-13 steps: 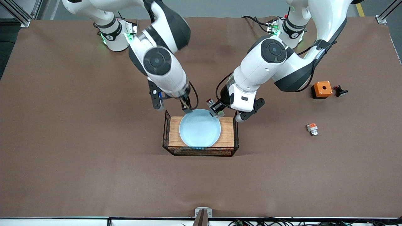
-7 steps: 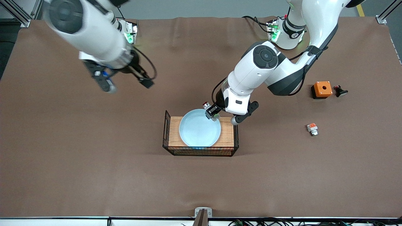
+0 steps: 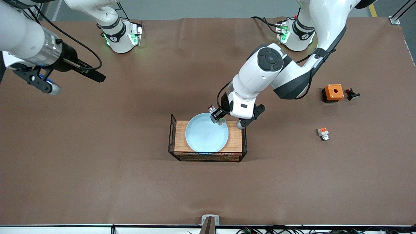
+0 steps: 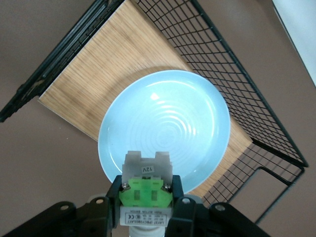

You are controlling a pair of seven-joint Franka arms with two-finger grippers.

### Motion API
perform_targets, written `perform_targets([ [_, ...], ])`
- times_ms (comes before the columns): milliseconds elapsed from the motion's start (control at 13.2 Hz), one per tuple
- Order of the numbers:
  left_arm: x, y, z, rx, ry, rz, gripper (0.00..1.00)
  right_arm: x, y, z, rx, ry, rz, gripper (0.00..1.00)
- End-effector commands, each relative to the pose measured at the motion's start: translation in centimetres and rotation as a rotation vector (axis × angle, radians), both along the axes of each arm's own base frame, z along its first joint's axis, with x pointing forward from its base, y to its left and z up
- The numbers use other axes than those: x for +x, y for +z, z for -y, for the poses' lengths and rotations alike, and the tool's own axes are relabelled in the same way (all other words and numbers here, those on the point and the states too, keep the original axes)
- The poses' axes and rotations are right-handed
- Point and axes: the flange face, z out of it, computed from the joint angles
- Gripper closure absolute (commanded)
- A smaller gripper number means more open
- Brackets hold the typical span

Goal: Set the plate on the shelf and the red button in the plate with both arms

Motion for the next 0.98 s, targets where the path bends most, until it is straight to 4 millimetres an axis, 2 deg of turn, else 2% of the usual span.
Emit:
perform_targets([
  [0, 0.2, -2.5, 1.6, 0.039, 0.003, 0.018, 0.99, -1.8, 0.1, 3.2, 0.024, 0.089, 0.040, 0.01],
  [151, 0.3, -4.4, 1.7, 0.077, 0.002, 0.016, 0.97, -2.7, -0.4, 6.0, 0.050, 0.155, 0.076, 0.01],
  [226, 0.4, -4.7, 1.6, 0.084, 0.004, 0.016, 0.96, -3.1, -0.9, 6.9, 0.056, 0.181, 0.088, 0.01],
  [377, 0.6, -5.6, 1.6, 0.088, 0.005, 0.005, 0.83, -4.2, -1.2, 8.6, 0.035, 0.221, 0.116, 0.01],
  [453, 0.6, -5.6, 1.6, 0.087, 0.005, 0.004, 0.72, -4.8, -1.3, 9.5, 0.032, 0.226, 0.124, 0.01],
  [528, 0.6, -5.5, 1.6, 0.087, 0.004, 0.006, 0.56, -5.1, -1.4, 10.4, 0.037, 0.244, 0.138, 0.01],
  [604, 0.8, -5.2, 1.6, 0.082, 0.005, 0.012, 0.37, -5.3, -1.4, 11.8, 0.044, 0.274, 0.152, 0.01],
  [679, 1.0, -4.8, 1.5, 0.079, 0.009, 0.018, 0.09, -5.2, -1.5, 13.4, 0.049, 0.288, 0.161, 0.01],
  [755, 1.0, -4.3, 1.6, 0.077, 0.007, 0.024, 0.01, -5.1, -1.5, 14.2, 0.050, 0.293, 0.167, 0.01],
  [906, 1.5, -2.7, 1.4, 0.072, 0.016, 0.037, 0.01, -4.9, -1.2, 15.7, 0.045, 0.312, 0.189, 0.01],
])
